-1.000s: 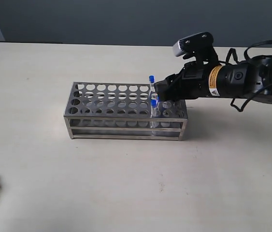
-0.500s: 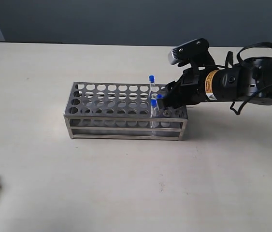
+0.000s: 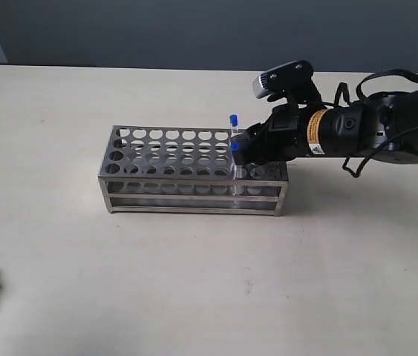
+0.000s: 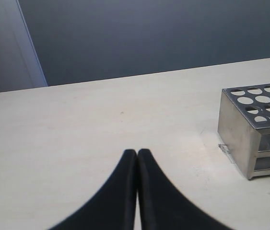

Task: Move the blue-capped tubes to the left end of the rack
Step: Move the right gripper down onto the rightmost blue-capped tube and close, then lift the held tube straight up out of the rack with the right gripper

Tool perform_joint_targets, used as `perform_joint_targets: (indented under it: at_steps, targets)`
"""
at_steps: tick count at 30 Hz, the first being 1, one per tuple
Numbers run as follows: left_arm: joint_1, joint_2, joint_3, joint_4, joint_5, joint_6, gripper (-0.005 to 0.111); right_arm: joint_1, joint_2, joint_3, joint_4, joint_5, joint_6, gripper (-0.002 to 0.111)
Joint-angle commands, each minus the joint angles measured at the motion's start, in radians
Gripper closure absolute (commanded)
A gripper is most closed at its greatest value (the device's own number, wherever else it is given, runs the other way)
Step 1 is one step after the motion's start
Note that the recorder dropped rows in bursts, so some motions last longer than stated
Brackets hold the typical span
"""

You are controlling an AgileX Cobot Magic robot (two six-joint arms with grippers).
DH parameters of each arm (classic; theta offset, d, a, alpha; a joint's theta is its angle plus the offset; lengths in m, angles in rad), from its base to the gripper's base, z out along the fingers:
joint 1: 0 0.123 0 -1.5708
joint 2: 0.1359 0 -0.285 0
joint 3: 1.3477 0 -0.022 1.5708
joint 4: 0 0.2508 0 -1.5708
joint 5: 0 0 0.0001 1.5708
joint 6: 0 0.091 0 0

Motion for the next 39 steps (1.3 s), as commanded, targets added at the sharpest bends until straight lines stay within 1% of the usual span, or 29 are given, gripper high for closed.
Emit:
perform_joint_targets:
  at_steps: [1,6,7,9,10,12,13,34,39]
  targets:
    - [-0.004,0.003,-0.005,-0.005,-0.008,-0.001,0.106,-0.002,0.015,0.006,-0.006,0.038,0.004,0.072]
    - [-0.004,0.003,-0.005,-0.005,-0.008,-0.001,0.106,-0.002,0.015,-0.009,-0.005,0.048,0.004,0.075]
    - [-0.004,0.003,-0.005,-0.005,-0.008,-0.001,0.106,-0.002,0.015,-0.011,-0.005,0.051,0.004,0.078]
    - [-0.004,0.003,-0.005,-0.005,-0.008,-0.001,0.106,-0.002,0.015,-0.011,-0.005,0.051,0.004,0.088]
    - [-0.004,0.003,-0.005,-0.005,-0.008,-0.001,0.106,-0.002,0.015,-0.011,-0.005,0.051,0.004,0.096]
    - [-0.004,0.003,-0.005,-0.005,-0.008,-0.001,0.106,-0.002,0.015,-0.011,-0.005,0.051,0.004,0.107]
    - [-0.004,0.003,-0.005,-0.005,-0.008,-0.001,0.106,-0.002,0.015,-0.011,-0.005,0.052,0.004,0.109]
    - [-0.004,0.003,-0.005,-0.005,-0.008,-0.001,0.106,-0.002,-0.025,-0.011,-0.012,0.062,0.012,0.109]
    - [-0.004,0.003,-0.005,-0.005,-0.008,-0.001,0.106,-0.002,-0.059,-0.011,-0.068,0.062,0.074,0.109]
